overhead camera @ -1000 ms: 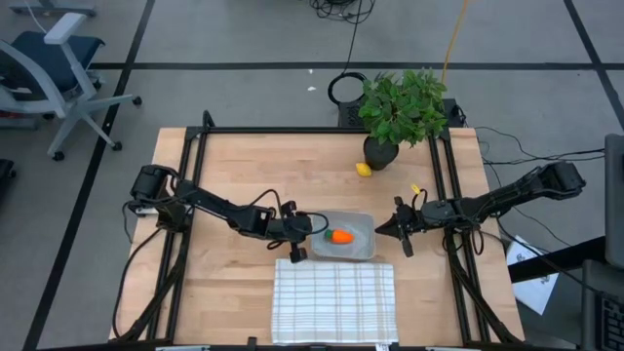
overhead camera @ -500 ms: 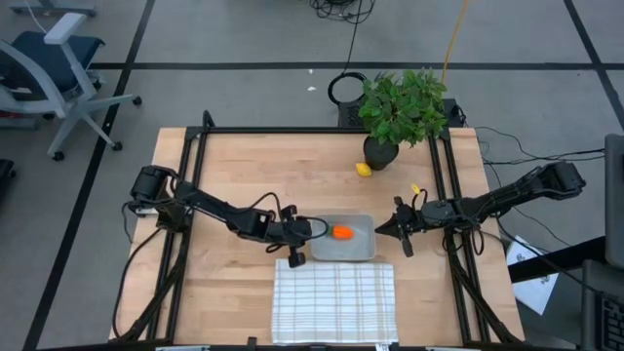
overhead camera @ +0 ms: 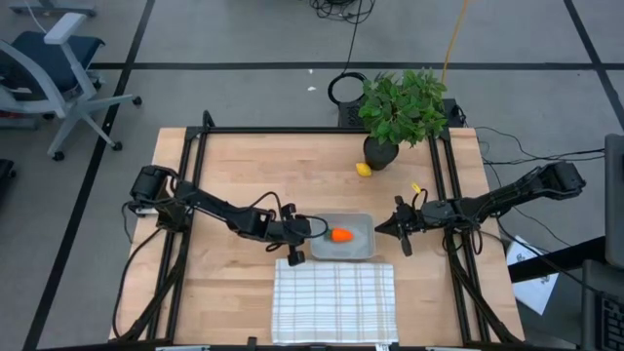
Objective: Pick and placing Produce into tupperware
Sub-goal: Adjust the gray bin, then put the yellow banana into the gray bin
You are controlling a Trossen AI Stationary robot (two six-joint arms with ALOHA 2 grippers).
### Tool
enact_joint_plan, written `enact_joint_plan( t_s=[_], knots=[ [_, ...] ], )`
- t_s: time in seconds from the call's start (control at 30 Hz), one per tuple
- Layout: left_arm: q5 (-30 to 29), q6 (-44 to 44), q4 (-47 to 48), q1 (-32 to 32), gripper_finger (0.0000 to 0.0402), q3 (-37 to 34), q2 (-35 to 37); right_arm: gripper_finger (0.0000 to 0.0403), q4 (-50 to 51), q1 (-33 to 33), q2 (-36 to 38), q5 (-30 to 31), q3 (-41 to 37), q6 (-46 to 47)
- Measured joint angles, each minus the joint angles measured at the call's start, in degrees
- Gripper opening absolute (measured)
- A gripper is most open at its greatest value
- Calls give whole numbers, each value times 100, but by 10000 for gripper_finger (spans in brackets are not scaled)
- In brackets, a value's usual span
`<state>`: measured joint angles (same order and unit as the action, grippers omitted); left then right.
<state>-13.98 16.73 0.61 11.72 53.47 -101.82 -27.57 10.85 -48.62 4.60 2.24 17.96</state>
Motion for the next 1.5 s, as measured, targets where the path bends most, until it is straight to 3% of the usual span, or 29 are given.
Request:
enact_joint_plan(
  t_s=[0.4,0.7,1.07,1.27,1.5],
  knots=[
    [-130,-3,218,-1,0,8,108,0,131,0,9,-15,0,45],
    [-716,-194,1129,-21,0,8,831,0,450,0,329,-26,0,90],
    [-503,-1313,1630,-799,0,-4,1535,0,1091,9,1285,-32,0,28],
    [-398,-1243,1863,-1106,0,-2,1867,0,1312,31,1531,-35,0,45],
    [-393,-961,2272,-1017,0,-3,2046,0,1244,37,1537,-35,0,-11]
  ],
)
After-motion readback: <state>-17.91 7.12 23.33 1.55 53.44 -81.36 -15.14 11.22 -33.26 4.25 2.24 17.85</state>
